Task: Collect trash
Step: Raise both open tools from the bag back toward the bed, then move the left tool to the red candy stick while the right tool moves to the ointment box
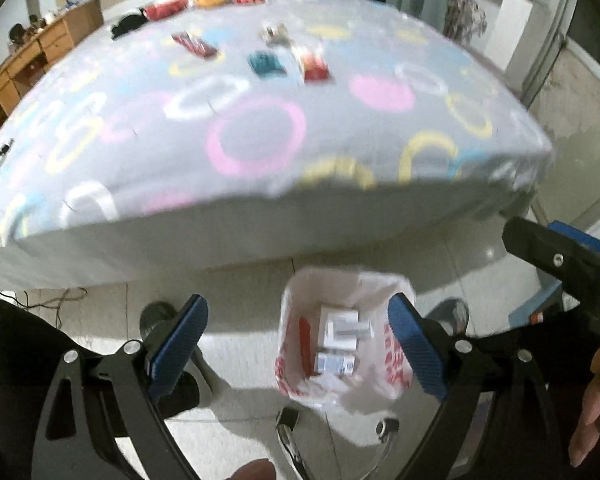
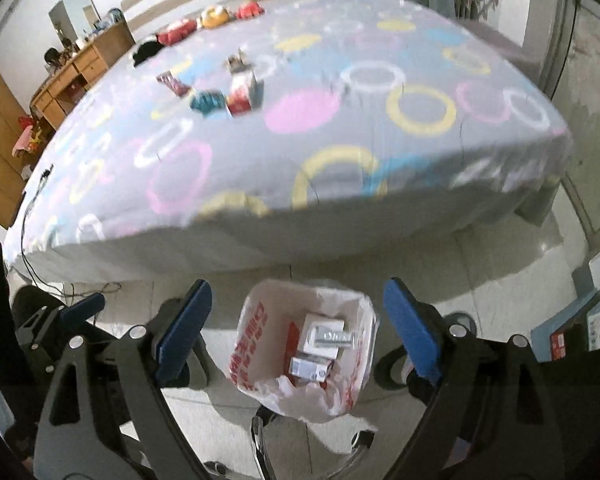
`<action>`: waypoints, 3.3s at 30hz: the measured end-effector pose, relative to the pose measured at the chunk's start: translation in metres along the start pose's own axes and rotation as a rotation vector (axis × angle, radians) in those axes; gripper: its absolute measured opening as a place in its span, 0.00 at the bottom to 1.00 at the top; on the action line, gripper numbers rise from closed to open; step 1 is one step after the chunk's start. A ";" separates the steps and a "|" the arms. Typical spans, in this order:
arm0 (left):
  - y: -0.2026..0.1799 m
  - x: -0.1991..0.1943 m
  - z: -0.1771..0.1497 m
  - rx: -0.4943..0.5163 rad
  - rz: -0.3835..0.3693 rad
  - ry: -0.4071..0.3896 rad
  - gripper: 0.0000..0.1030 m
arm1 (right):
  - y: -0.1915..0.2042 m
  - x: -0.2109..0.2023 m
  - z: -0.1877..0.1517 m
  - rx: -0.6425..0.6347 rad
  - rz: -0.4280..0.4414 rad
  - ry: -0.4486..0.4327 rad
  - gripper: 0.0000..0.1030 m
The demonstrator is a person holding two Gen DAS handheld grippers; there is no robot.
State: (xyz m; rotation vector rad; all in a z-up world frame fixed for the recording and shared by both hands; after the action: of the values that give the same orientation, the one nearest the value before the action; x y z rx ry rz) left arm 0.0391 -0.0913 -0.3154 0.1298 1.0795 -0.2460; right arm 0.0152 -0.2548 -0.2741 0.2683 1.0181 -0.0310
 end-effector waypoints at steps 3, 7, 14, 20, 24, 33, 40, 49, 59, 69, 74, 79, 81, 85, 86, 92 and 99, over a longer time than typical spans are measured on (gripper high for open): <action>0.004 -0.026 0.021 -0.009 0.004 -0.065 0.87 | 0.007 -0.021 0.016 -0.012 -0.001 -0.057 0.83; 0.009 -0.065 0.051 -0.004 0.016 -0.162 0.87 | 0.019 -0.054 0.042 -0.051 -0.008 -0.143 0.84; 0.019 -0.112 0.088 -0.016 0.016 -0.266 0.87 | 0.038 -0.090 0.074 -0.116 -0.017 -0.231 0.85; 0.033 -0.127 0.112 -0.033 0.035 -0.310 0.87 | 0.048 -0.097 0.096 -0.143 -0.023 -0.264 0.85; 0.040 -0.132 0.122 -0.035 0.042 -0.323 0.87 | 0.053 -0.099 0.104 -0.155 -0.023 -0.274 0.85; 0.052 -0.136 0.146 -0.044 0.044 -0.348 0.87 | 0.066 -0.098 0.122 -0.193 -0.032 -0.296 0.85; 0.065 -0.128 0.168 -0.058 0.043 -0.353 0.87 | 0.075 -0.088 0.133 -0.220 -0.039 -0.290 0.85; 0.084 -0.106 0.202 -0.083 0.048 -0.352 0.87 | 0.089 -0.056 0.152 -0.246 -0.038 -0.258 0.85; 0.109 -0.048 0.243 -0.114 0.052 -0.304 0.87 | 0.098 0.003 0.175 -0.275 -0.034 -0.182 0.85; 0.140 0.052 0.288 -0.162 0.066 -0.208 0.87 | 0.089 0.095 0.195 -0.257 -0.053 -0.060 0.85; 0.150 0.089 0.306 -0.170 0.072 -0.180 0.87 | 0.086 0.131 0.199 -0.260 -0.062 -0.022 0.85; 0.157 0.119 0.322 -0.206 0.068 -0.155 0.87 | 0.085 0.155 0.206 -0.263 -0.066 -0.001 0.85; 0.158 0.130 0.330 -0.206 0.075 -0.149 0.87 | 0.086 0.161 0.208 -0.264 -0.066 0.005 0.85; 0.160 0.149 0.345 -0.215 0.091 -0.142 0.87 | 0.085 0.181 0.210 -0.265 -0.068 0.033 0.85; 0.161 0.153 0.349 -0.215 0.096 -0.140 0.87 | 0.085 0.185 0.211 -0.261 -0.065 0.039 0.85; 0.174 0.192 0.361 -0.244 0.102 -0.077 0.87 | 0.081 0.214 0.212 -0.241 -0.051 0.108 0.85; 0.186 0.225 0.366 -0.278 0.098 -0.005 0.87 | 0.079 0.240 0.204 -0.228 -0.045 0.185 0.85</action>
State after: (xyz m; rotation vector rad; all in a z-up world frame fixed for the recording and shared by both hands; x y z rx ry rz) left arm 0.5017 -0.0242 -0.3456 -0.0670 1.0883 -0.0073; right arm 0.3241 -0.2027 -0.3588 0.0407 1.2007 0.0703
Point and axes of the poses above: each gripper's, at about its wrist camera, not at the fingertips, and x roughly the way its jaws point, y to its left, z to its top, the point moved 9 cm from there along x, roughly the way its jaws point, and after that the axes turned 1 degree about y, right-handed, at the moved point
